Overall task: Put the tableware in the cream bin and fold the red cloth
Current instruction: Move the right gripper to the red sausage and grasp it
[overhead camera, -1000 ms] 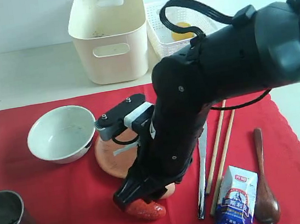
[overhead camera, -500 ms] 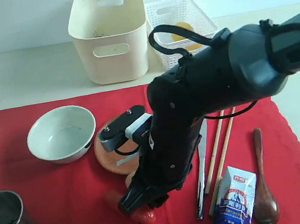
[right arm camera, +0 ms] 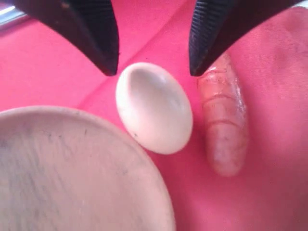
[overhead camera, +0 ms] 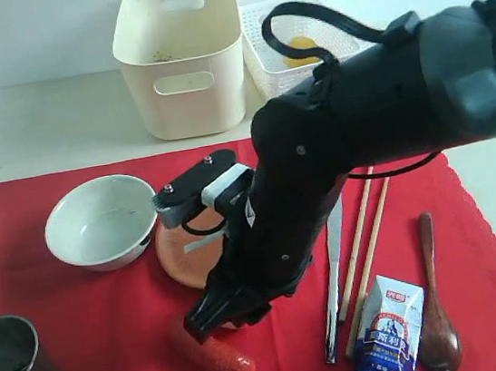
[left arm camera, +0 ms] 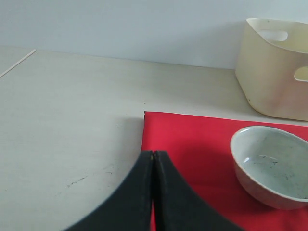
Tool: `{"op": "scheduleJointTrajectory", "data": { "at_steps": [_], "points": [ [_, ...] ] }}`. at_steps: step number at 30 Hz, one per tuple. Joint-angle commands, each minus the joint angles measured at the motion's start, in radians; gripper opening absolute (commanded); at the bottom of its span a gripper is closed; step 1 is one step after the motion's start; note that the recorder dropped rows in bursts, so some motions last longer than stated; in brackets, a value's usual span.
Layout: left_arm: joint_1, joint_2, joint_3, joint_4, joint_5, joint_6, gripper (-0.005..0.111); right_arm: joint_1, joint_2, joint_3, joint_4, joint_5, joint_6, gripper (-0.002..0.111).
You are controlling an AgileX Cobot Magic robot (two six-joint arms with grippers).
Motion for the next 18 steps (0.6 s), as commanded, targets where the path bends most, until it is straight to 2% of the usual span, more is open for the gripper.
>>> {"op": "scheduleJointTrajectory", "data": {
  "at_steps": [1, 10, 18],
  "points": [
    [0.001, -0.006, -0.001, -0.005, -0.006, 0.004, 0.001, 0.003, -0.056, 0.003, 0.033, -0.009, 0.000, 0.045],
    [0.001, -0.006, -0.001, -0.005, -0.006, 0.004, 0.001, 0.133, -0.010, 0.003, 0.040, -0.077, -0.060, 0.045],
    [0.001, -0.006, -0.001, -0.005, -0.006, 0.004, 0.001, 0.140, 0.087, -0.018, 0.007, -0.118, -0.060, 0.045]
  ]
}}
